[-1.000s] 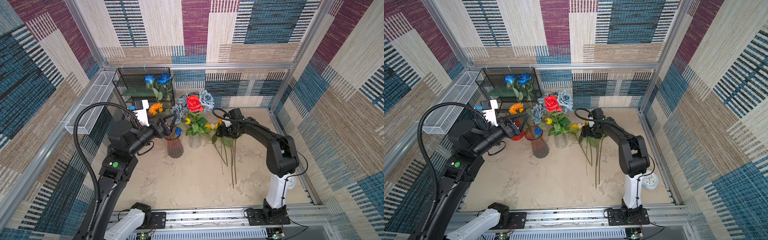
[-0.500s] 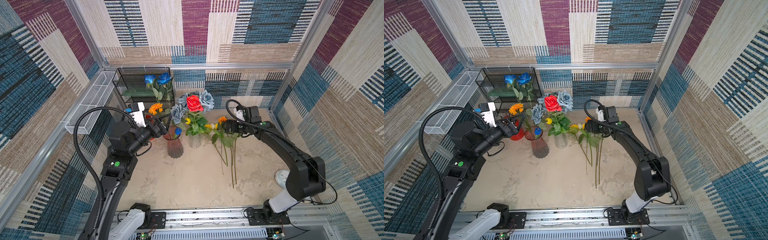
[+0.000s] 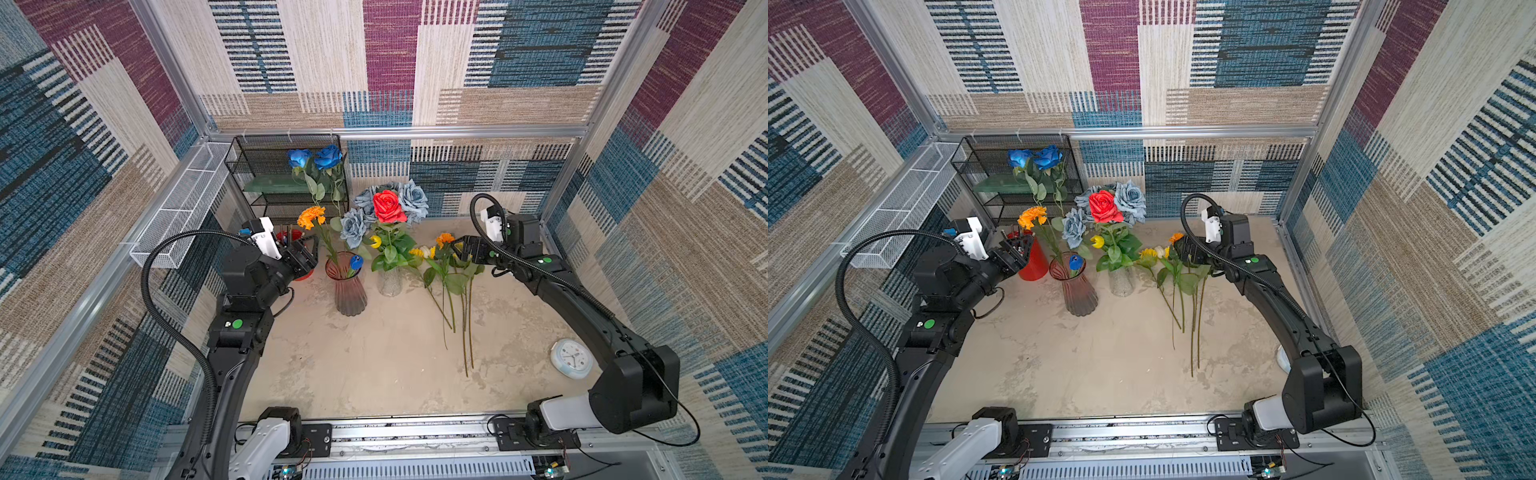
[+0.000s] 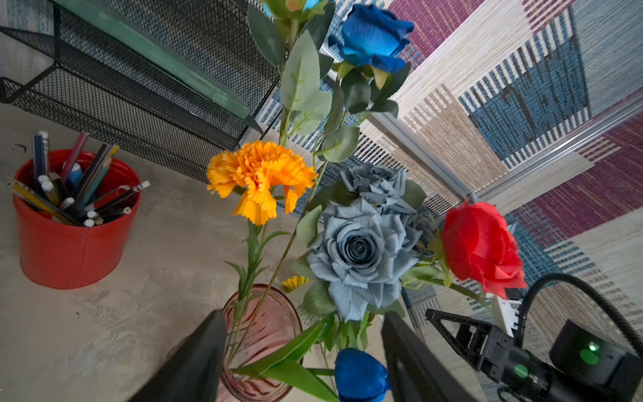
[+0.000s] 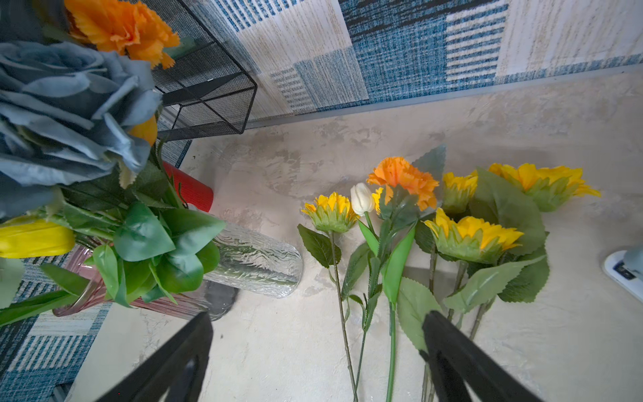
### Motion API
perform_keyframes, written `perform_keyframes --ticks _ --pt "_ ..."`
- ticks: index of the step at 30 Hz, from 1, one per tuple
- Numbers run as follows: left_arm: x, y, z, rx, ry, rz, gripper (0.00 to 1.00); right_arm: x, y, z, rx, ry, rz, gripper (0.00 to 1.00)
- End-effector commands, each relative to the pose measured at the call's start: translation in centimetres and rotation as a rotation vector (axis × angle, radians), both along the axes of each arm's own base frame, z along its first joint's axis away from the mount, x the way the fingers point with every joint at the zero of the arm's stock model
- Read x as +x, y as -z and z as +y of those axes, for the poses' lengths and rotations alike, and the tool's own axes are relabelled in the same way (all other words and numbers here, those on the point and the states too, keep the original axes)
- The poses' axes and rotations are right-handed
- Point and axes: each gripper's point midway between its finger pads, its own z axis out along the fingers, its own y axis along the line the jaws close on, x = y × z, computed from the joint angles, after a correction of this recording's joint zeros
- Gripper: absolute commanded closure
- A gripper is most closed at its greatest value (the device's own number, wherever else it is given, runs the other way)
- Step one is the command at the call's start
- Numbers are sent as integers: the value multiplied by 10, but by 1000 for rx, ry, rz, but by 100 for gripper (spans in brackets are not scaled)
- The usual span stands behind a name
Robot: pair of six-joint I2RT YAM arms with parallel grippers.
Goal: Pick out yellow flowers from the vase
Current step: Place the flower at the center of the board.
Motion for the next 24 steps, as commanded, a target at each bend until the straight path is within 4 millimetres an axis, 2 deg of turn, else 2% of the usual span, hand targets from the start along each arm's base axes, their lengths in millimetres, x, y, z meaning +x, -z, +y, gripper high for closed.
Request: perform_keyframes --ticks 1,8,12,18,24 --pt "8 -3 -3 -13 16 -27 27 1 -14 3 28 -10 -47 4" --pt "31 21 -3 5 14 42 27 -1 -17 2 38 -6 -54 4" --pt "46 32 -10 -10 49 63 29 -2 -18 3 43 -11 -55 4" --pt "61 35 -12 -24 49 53 32 -3 -20 4 48 -17 -56 4" --pt "73 39 -10 -23 33 60 38 -3 -22 7 66 -32 -58 4"
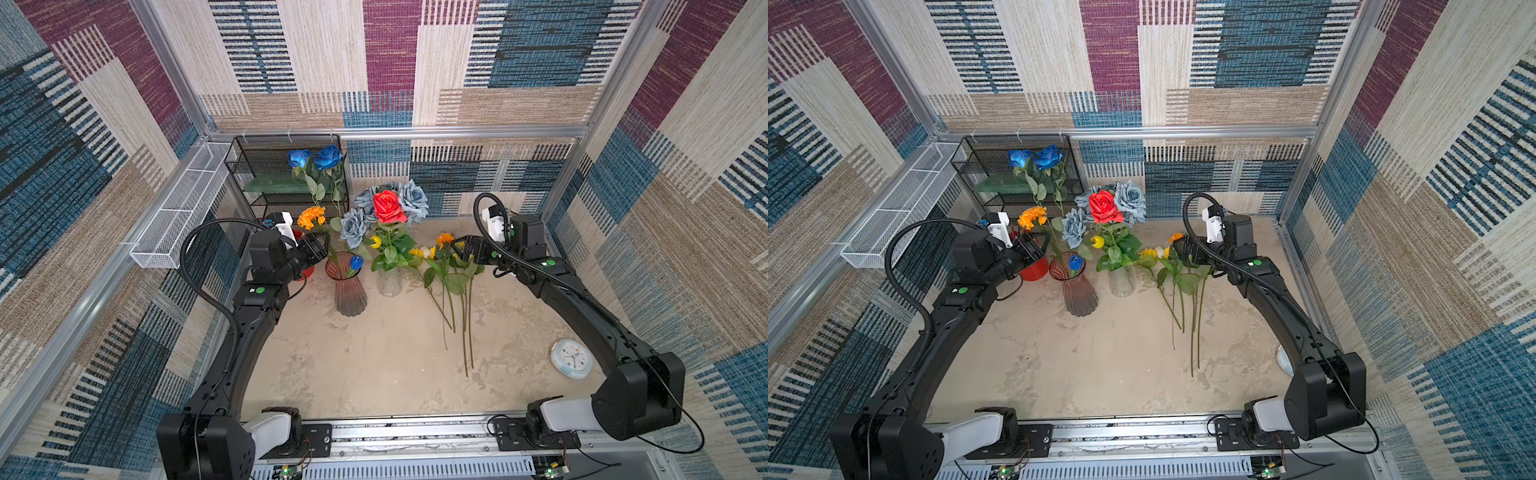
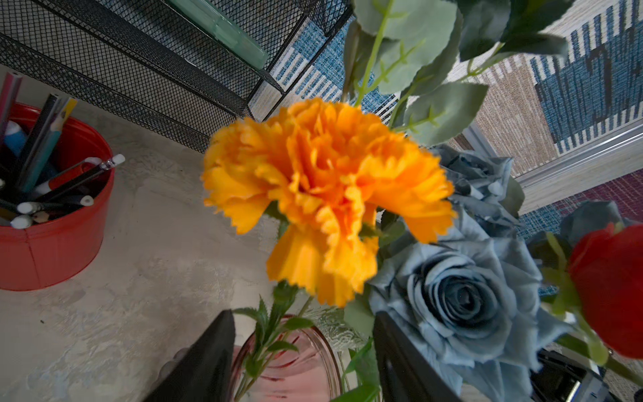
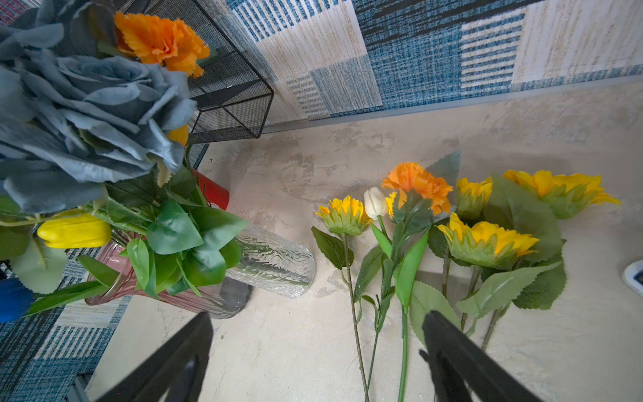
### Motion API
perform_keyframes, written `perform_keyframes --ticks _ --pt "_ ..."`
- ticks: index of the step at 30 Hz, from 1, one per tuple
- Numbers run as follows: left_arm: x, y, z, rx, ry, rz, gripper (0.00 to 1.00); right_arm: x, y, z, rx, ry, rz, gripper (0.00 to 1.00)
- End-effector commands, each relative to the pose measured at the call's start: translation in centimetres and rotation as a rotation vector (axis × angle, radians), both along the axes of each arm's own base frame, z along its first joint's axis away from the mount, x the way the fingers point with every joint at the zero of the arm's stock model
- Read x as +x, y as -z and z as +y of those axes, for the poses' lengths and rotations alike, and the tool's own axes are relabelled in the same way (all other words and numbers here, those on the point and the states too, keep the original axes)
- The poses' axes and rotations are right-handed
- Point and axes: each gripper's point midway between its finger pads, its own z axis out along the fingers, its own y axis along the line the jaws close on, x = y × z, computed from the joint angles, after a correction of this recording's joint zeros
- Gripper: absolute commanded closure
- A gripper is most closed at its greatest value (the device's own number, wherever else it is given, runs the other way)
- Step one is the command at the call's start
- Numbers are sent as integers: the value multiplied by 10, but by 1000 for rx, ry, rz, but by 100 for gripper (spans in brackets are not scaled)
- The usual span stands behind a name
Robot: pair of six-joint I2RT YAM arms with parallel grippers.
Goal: Pick out yellow flowers from the vase
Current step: Place the flower at the center of the board, then pick up the flower from the vase.
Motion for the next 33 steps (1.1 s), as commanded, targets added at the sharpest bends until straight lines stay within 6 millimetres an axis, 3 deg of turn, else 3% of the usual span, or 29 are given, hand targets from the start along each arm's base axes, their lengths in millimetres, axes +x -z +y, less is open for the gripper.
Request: perform_keyframes --ticks 1,12,22,27,33 --pt "8 -12 2 -7 -12 -50 40 3 -12 5 29 -16 -40 4" --pt "18 -10 -1 -14 2 -67 56 3 -15 4 30 -17 -43 4" --pt "26 -10 -2 -14 2 -89 58 3 -19 6 41 -27 -48 4" --pt "29 -5 -5 -17 23 -80 70 3 -18 7 42 -29 -42 4" --pt "24 -13 -7 -24 35 -99 76 3 -15 7 41 -29 -37 4"
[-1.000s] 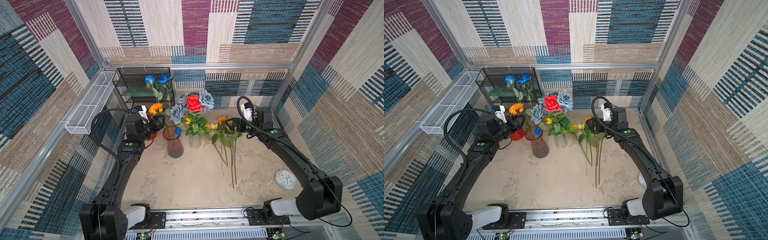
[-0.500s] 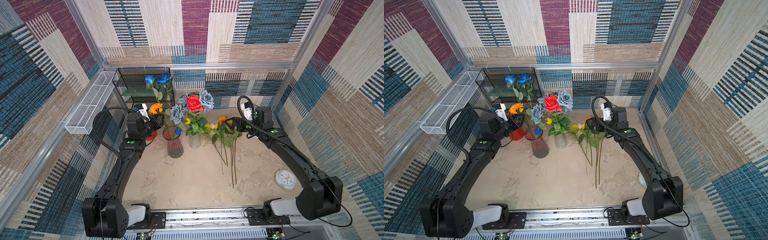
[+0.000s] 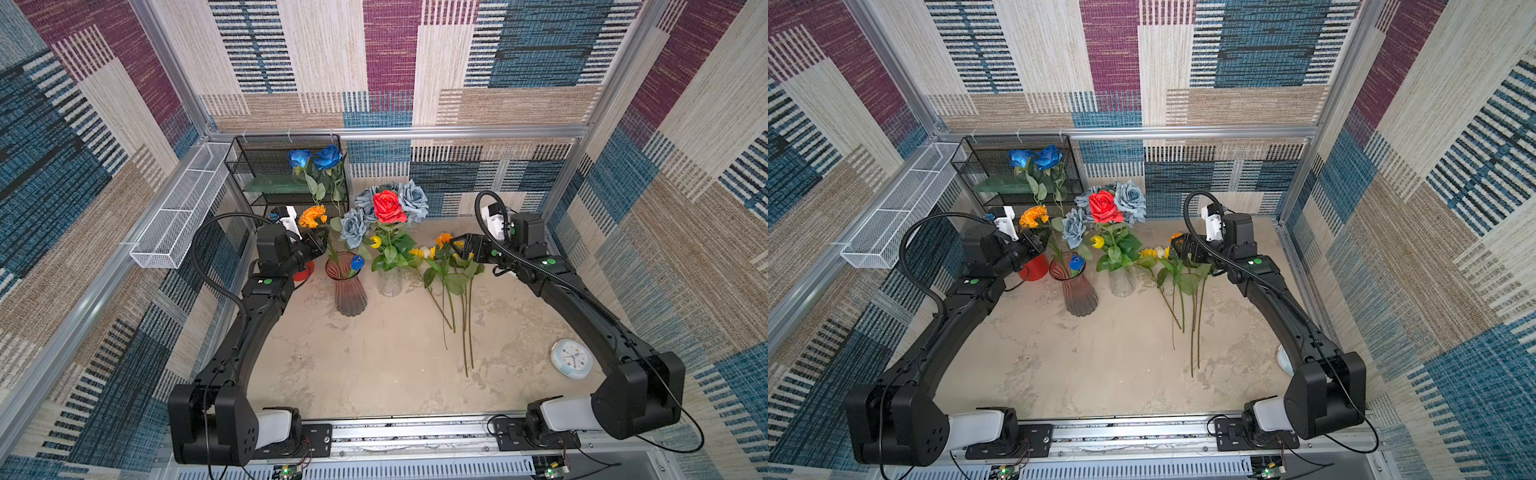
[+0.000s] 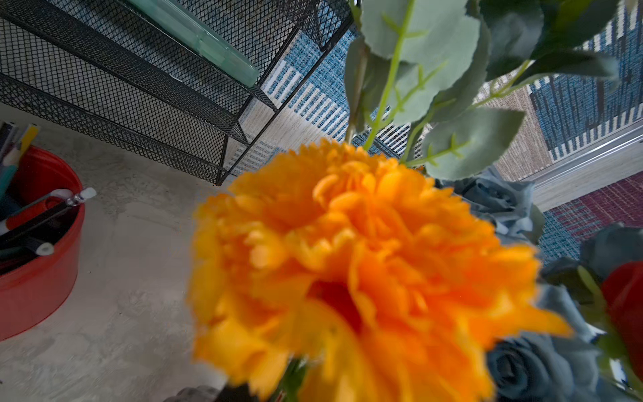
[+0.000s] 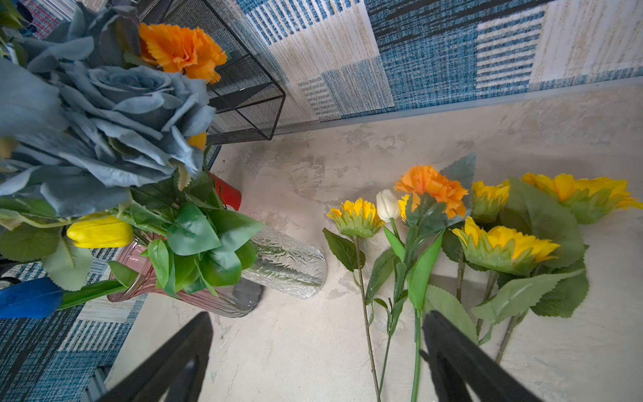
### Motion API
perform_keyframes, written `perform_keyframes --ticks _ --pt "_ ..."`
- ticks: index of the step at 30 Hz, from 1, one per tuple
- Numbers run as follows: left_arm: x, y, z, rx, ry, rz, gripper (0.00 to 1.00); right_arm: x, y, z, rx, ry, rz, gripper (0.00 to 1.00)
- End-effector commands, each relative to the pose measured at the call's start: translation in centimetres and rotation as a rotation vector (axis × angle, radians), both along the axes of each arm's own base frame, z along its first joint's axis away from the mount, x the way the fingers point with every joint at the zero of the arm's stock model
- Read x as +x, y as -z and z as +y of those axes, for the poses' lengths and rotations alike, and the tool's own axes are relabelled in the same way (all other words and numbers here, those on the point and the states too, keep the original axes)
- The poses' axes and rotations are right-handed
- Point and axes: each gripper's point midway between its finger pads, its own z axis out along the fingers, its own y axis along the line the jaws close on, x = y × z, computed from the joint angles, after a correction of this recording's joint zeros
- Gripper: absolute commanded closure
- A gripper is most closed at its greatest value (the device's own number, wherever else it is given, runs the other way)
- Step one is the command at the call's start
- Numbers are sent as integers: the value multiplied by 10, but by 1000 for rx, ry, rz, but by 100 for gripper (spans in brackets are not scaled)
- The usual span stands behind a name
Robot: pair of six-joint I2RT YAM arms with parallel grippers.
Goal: Pick out yellow flowers from the vase
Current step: Pick up the flower from the vase.
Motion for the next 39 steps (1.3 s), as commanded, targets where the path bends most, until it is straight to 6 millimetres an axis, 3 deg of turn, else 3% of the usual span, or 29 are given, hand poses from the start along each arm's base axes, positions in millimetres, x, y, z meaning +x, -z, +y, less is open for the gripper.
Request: perform_keyframes --ticks 1,11,23,25,39 --pt "-4 -18 -3 -14 21 -55 79 3 -7 3 18 -9 -30 4" --pt "-13 -38 -3 2 27 -107 91 3 -5 5 28 -14 -25 4" --pt "-9 -24 -3 -7 27 -77 94 2 -5 6 31 -15 -26 4" --pt "-12 -30 -3 -2 23 -89 100 2 -4 6 32 -17 -23 4" --pt "-54 -95 14 135 -43 -213 100 3 -1 11 47 -33 -21 4"
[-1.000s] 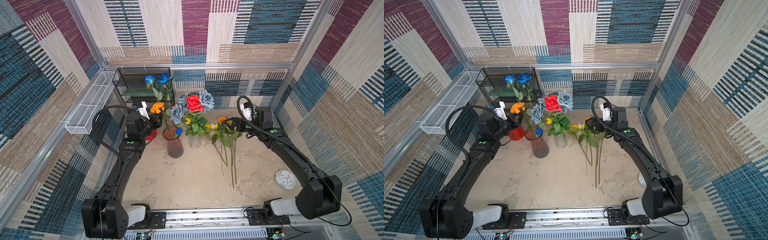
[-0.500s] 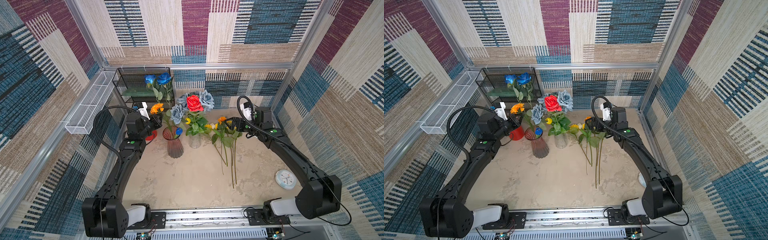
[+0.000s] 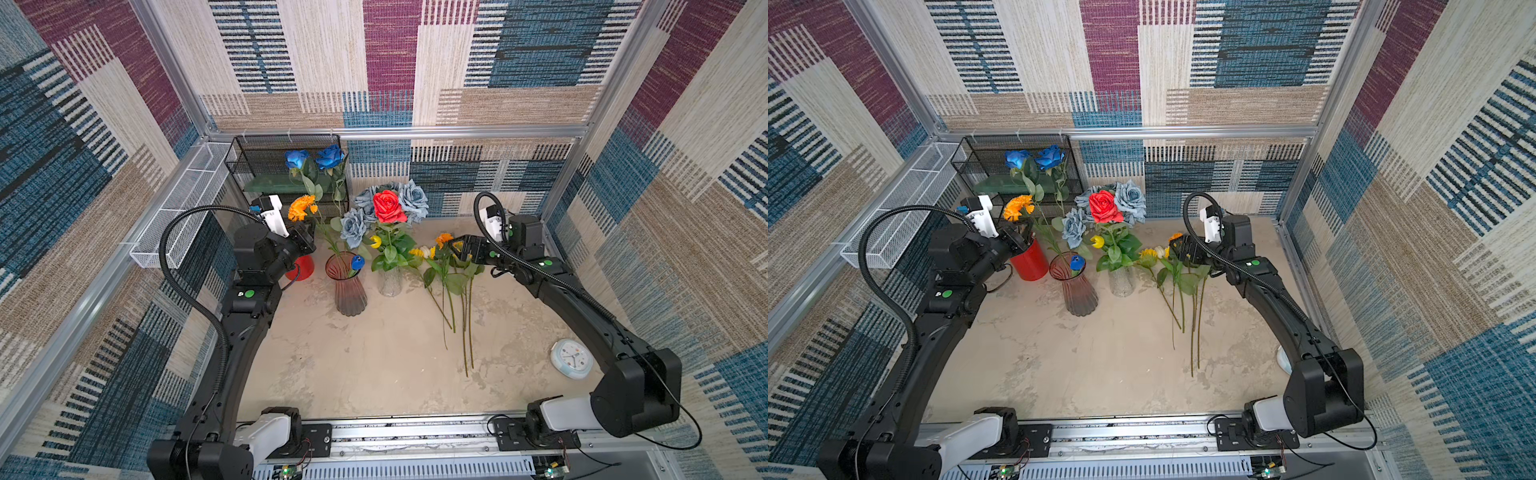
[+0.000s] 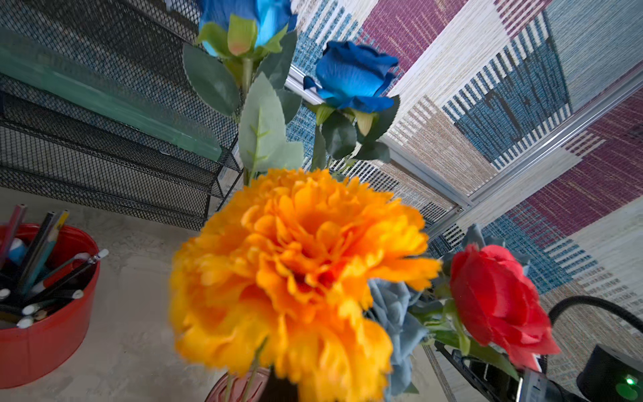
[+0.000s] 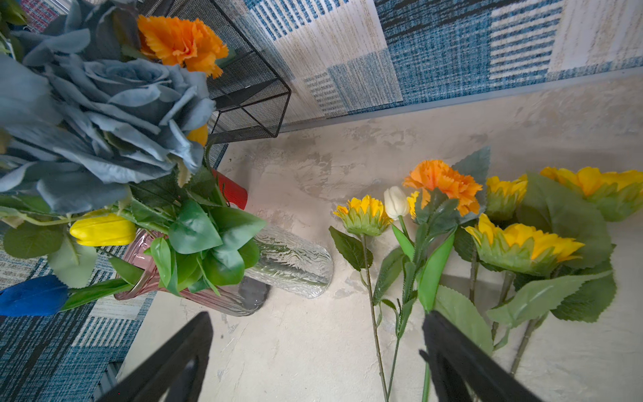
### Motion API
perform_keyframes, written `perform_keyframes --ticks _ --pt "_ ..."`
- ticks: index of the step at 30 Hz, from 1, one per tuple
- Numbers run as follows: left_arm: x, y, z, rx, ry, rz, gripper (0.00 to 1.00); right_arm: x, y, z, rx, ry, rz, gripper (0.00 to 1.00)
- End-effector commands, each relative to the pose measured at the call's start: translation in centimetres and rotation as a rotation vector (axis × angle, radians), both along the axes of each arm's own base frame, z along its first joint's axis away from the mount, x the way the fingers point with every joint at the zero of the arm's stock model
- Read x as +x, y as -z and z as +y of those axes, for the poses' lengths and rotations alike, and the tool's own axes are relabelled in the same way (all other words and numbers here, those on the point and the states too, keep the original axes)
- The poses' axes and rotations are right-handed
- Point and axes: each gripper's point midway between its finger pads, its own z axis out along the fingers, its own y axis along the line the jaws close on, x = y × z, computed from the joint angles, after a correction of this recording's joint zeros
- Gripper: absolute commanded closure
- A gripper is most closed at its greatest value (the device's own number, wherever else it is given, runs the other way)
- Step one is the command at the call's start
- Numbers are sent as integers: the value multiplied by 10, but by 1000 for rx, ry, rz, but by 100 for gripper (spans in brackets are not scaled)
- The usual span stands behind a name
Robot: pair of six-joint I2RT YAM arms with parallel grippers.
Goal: Pick out yellow flowers from the vase
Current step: Pick up the flower from the vase.
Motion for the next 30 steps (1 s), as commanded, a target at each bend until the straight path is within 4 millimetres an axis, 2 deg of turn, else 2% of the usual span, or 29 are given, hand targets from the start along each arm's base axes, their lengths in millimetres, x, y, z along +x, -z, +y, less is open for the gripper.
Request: perform_keyframes --ticks 1,8,13,18,21,25,27,30 --pt "-10 -14 5 72 -19 -40 100 3 -8 4 19 -11 -31 4" --pt "-38 -70 5 101 -15 -152 100 0 -13 9 21 -32 -52 4" --pt "-65 -112 2 113 14 -229 100 -4 -22 12 25 -44 -79 4" --pt "-98 -148 -12 118 104 -279 100 -9 -37 14 34 -63 -129 4" --pt "-117 -165 -30 115 228 -299 100 -16 -55 19 57 -94 -189 4" --pt "-140 -177 -57 57 434 -322 100 -44 -98 41 125 -242 -337 4" --pt "-144 -177 -64 26 499 -323 100 -67 -123 55 153 -337 -425 4" --pt "-143 -169 -71 -5 555 -305 100 -111 -156 80 184 -500 -562 4"
